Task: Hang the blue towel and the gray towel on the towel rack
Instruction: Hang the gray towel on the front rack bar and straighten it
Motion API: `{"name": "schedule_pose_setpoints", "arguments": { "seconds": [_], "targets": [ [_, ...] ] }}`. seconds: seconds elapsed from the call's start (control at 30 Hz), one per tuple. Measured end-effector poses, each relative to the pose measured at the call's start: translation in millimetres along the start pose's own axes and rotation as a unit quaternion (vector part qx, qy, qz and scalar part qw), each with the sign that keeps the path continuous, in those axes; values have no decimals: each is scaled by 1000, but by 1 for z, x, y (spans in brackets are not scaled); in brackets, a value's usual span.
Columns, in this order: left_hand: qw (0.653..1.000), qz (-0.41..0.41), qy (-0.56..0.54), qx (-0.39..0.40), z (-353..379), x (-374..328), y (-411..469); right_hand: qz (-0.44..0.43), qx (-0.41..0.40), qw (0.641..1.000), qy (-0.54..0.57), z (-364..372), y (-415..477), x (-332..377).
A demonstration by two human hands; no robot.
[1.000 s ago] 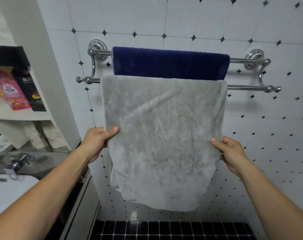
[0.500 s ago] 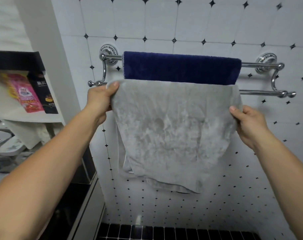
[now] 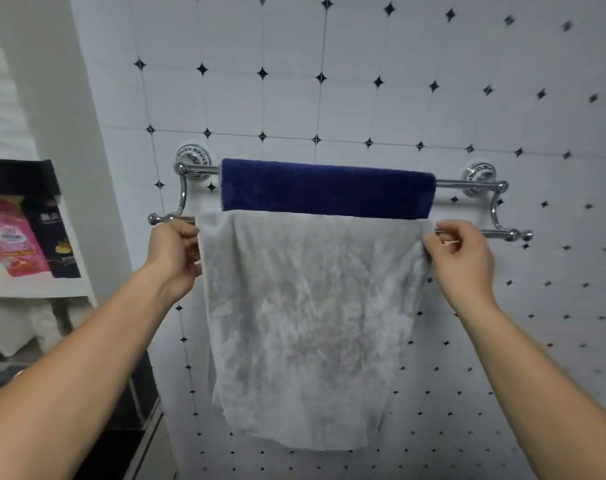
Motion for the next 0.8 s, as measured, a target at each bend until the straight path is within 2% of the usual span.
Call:
{"name": "schedule_pose_setpoints", "arguments": {
  "seconds": [0.1, 0.2, 0.27, 0.37, 0.5, 0.63, 0.8],
  "targets": [
    [999, 5, 15, 30, 12, -6, 0, -88, 50, 975, -199, 19, 14, 29],
    [995, -10, 60, 85, 32, -5, 0, -80, 89, 965, -234, 29, 28, 41],
    [995, -2, 59, 78, 33, -10, 2, -51, 109, 961, -247, 30, 37, 38],
    [998, 19, 59, 28, 17, -21, 7, 47, 108, 981, -157, 13, 48, 16],
    [995, 26, 80, 47, 14, -24, 8, 132, 62, 989, 28, -7, 52, -9],
    [994, 38, 101, 14, 13, -28, 6, 126, 47, 991, 24, -12, 52, -11],
    [978, 75, 190, 30, 8, -39, 0, 107, 13, 994, -13, -9, 24, -19]
  ]
}}
Point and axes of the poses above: each hand's wrist, its own y-axis towards the middle knuckle, its own z-axis out of the palm, x = y × z, the point moved 10 cm from there along y, towards the middle knuckle, and after that the axes turned 3 degrees about y, right-handed, at the moved point
